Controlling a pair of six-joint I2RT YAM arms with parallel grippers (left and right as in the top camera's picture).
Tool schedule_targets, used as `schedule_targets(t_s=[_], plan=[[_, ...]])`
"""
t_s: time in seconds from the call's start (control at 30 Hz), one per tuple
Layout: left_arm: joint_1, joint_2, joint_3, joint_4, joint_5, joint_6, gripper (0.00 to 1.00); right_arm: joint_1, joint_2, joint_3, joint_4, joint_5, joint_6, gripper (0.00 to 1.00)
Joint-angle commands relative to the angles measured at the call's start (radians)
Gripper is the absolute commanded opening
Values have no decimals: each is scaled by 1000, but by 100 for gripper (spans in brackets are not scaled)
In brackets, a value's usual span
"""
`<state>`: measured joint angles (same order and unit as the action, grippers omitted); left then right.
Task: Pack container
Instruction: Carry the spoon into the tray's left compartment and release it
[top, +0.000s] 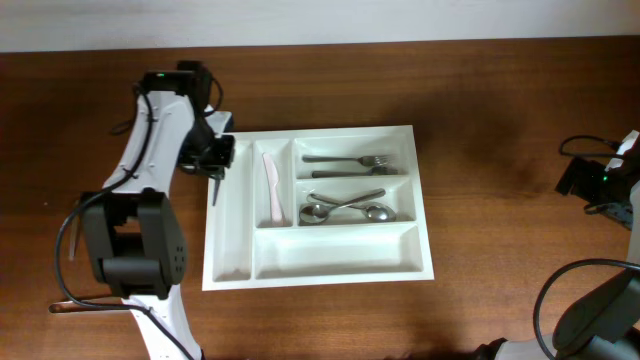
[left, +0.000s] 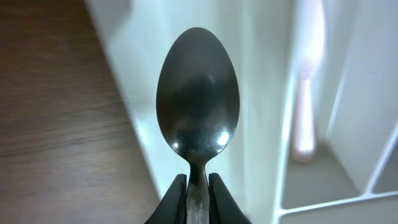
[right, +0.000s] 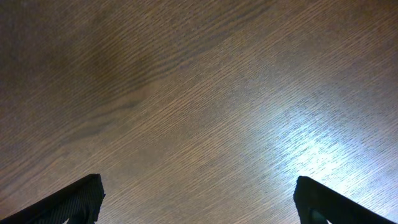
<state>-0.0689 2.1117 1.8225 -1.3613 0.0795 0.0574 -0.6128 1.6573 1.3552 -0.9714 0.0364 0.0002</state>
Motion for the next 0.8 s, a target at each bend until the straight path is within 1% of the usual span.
schedule_targets(t_s=[0.0, 0.07, 0.2, 0.3, 0.37, 0.4, 0.47, 0.5, 0.53, 0.57, 0.6, 0.7, 0.73, 0.77], plan=[[-25, 7, 13, -8, 11, -58, 8, -3, 5, 0, 0, 0, 8, 99], [-37, 7, 12, -7, 11, -58, 8, -3, 5, 0, 0, 0, 8, 99], [-40, 7, 12, 6, 11, -58, 21, -3, 5, 0, 0, 1, 8, 99], [-40, 7, 12, 19, 11, -58, 34, -3, 5, 0, 0, 0, 8, 99], [-40, 7, 12, 30, 11, -58, 49, -3, 5, 0, 0, 0, 8, 99], [-40, 7, 12, 33, 10, -58, 55, -3, 5, 0, 0, 0, 8, 99], [-40, 7, 12, 41, -4, -57, 56, -3, 5, 0, 0, 1, 8, 99], [-40, 7, 12, 45, -31, -57, 59, -3, 5, 0, 0, 0, 8, 99], [-39, 7, 12, 49, -76, -57, 67, -3, 5, 0, 0, 0, 8, 99], [-37, 7, 12, 56, -132, -57, 72, -3, 5, 0, 0, 0, 8, 99], [-30, 7, 12, 67, -216, -57, 78, -3, 5, 0, 0, 0, 8, 99], [2, 7, 12, 80, -343, -57, 85, -3, 5, 0, 0, 1, 8, 99], [20, 7, 12, 79, -367, -57, 92, -3, 5, 0, 0, 1, 8, 99], [42, 7, 12, 77, -379, -57, 96, -3, 5, 0, 0, 0, 8, 99]])
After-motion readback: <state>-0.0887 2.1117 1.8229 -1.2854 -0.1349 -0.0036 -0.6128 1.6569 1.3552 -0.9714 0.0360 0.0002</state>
